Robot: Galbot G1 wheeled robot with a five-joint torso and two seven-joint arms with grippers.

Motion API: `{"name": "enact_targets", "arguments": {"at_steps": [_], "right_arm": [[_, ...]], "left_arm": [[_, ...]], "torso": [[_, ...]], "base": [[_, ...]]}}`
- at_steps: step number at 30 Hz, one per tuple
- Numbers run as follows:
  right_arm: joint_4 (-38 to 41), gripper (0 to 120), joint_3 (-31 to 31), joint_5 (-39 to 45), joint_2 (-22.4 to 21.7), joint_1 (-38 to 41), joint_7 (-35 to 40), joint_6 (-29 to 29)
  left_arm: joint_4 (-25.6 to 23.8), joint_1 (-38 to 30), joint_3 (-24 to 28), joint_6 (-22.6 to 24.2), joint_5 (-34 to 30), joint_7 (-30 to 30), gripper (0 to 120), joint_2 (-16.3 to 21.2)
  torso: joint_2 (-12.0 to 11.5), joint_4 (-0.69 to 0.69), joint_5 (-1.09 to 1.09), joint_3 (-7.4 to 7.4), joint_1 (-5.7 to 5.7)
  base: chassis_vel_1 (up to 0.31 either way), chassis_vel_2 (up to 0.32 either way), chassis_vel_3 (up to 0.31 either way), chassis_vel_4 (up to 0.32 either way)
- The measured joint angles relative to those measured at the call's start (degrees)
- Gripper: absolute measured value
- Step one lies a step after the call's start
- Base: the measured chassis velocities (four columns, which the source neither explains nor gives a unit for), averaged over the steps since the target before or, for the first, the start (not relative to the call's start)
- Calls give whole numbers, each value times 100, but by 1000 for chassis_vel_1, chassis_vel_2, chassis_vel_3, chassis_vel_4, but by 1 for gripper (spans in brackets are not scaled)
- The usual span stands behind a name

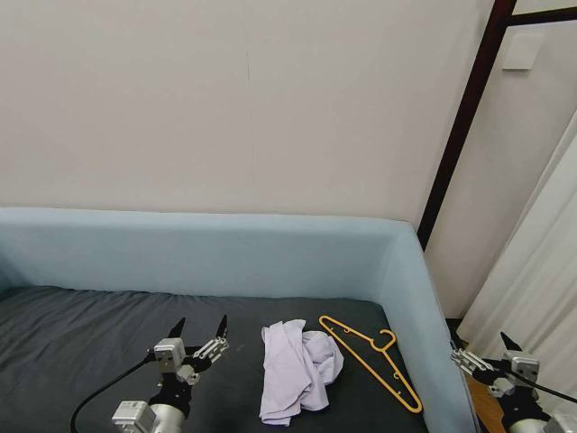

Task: Pick up the clothes from the sofa and hang them on the clothes hanger.

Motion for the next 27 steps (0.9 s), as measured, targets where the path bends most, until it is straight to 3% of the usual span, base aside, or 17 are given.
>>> {"name": "enact_targets", "arguments": {"at_steps": [7,12,16,22,27], "right_arm": [[1,100,-401,747,-336,359,25,-311],[-362,100,-1291,2327,-688,1496,438,-1053],[-718,100,-1842,3038,-731,2177,527,-1372],[-1760,100,-2806,3886,-402,3443,506,-2261],[-2614,100,-3175,4014,4,4019,800,-2694]], "left_arm": [[-73,137,-177,-294,-94,102,100,69],[-132,444,-422,-473,-68,156,100,80],[-135,572,-545,-532,-15,169,100,21],[-225,697,-710,-551,71,132,100,-200],[-285,797,-789,-551,172,114,100,-246]], "torso": [[0,-1,-1,0,0],[0,2,0,0,0],[0,0,0,0,0],[-1,1,0,1,0],[-1,1,0,1,1]], "base": [[0,0,0,0],[0,0,0,0],[0,0,0,0],[0,0,0,0],[0,0,0,0]]}}
